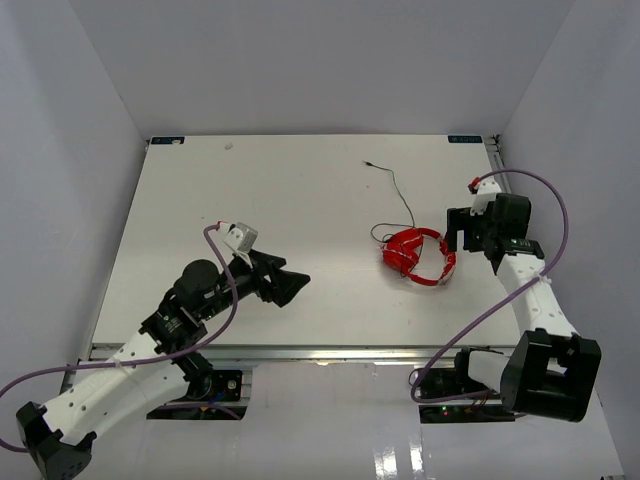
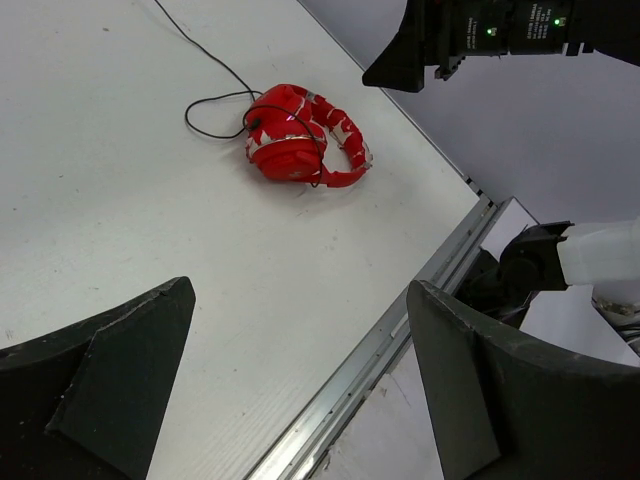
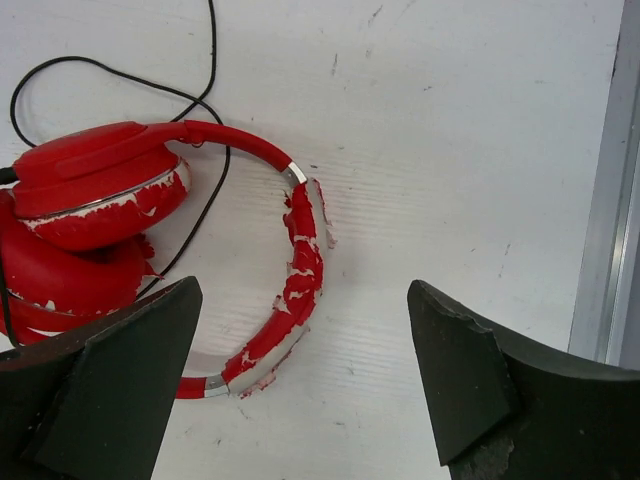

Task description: Wrap the headphones

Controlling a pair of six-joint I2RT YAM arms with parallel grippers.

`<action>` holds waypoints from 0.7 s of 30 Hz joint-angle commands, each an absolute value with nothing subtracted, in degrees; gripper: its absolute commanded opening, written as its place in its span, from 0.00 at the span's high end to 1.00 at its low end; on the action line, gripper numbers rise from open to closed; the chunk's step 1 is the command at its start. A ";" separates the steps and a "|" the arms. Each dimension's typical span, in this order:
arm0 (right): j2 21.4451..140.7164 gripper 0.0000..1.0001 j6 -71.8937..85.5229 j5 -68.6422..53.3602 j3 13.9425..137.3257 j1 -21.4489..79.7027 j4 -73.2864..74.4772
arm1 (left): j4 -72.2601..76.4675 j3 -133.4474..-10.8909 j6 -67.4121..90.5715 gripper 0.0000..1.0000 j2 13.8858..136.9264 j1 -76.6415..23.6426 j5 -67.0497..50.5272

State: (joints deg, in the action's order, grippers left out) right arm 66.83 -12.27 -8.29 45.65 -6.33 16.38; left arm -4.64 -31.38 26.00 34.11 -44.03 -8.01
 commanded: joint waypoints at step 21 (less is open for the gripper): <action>93.25 0.21 -15.77 -15.33 53.53 -6.55 17.09 | -3.60 -29.36 26.05 0.02 31.81 -43.95 -8.65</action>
